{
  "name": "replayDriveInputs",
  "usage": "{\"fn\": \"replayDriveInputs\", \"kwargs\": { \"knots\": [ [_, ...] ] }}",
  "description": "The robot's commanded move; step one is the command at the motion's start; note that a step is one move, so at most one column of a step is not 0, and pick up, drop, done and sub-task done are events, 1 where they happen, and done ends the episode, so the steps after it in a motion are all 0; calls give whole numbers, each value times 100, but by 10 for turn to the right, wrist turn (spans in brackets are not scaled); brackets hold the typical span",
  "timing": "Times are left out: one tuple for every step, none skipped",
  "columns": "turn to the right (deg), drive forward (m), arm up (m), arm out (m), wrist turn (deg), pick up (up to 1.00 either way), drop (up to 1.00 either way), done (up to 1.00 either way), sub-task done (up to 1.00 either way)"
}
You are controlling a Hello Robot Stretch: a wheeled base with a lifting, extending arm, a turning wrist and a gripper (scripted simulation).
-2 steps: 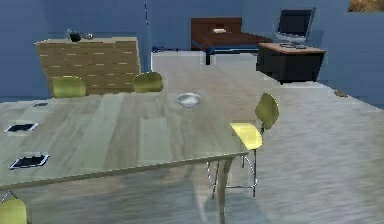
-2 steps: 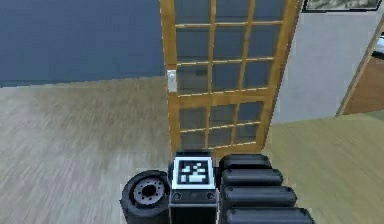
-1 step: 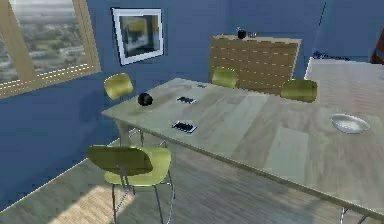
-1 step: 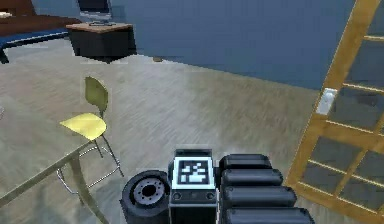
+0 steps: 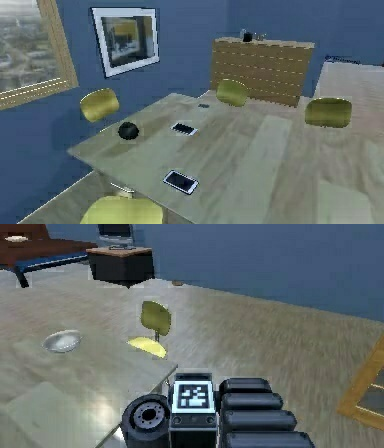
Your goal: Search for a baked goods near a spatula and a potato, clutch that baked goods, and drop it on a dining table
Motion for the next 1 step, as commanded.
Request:
{"fn": "replayDriveInputs", "kwargs": {
  "knots": [
    [-390, 0, 0, 0, 0, 0, 0, 0, 0]
  ]
}}
